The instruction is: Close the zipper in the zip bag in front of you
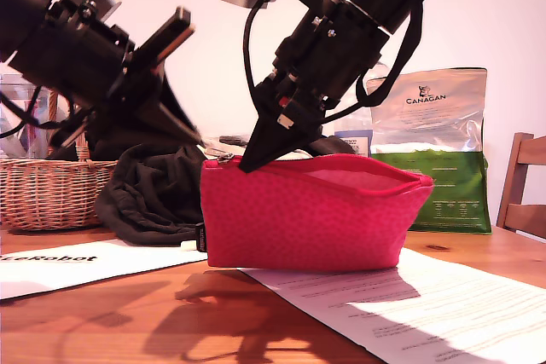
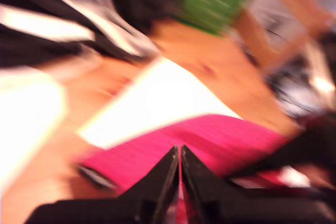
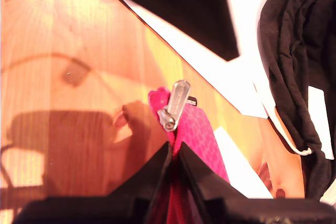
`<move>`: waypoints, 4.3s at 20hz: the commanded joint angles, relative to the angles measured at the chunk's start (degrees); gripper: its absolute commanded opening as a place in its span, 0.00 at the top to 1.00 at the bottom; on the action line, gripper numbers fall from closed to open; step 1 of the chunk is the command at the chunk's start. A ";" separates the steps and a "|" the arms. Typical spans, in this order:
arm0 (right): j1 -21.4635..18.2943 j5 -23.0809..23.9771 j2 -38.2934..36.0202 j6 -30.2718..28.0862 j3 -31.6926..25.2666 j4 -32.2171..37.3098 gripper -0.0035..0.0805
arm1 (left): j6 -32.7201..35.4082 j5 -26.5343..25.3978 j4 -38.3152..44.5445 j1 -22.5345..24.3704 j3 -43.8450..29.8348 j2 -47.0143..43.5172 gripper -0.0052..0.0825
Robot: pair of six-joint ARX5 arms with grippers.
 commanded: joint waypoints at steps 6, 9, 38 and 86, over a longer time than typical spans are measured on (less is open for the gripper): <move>0.57 -0.39 0.42 0.09 0.22 1.62 0.97 | -0.24 2.54 -3.08 -1.42 -0.02 1.73 0.97; 0.57 -0.44 0.42 0.11 0.22 1.66 0.97 | -1.60 4.50 -1.75 -1.46 -0.02 2.69 0.97; 0.52 -0.39 0.42 0.17 0.22 0.44 0.97 | 50.90 9.14 -11.15 -2.27 1.20 -1.29 0.70; 0.63 7.26 -1.68 1.97 6.23 -15.98 0.70 | 60.98 6.78 -7.82 -5.22 1.20 3.50 0.97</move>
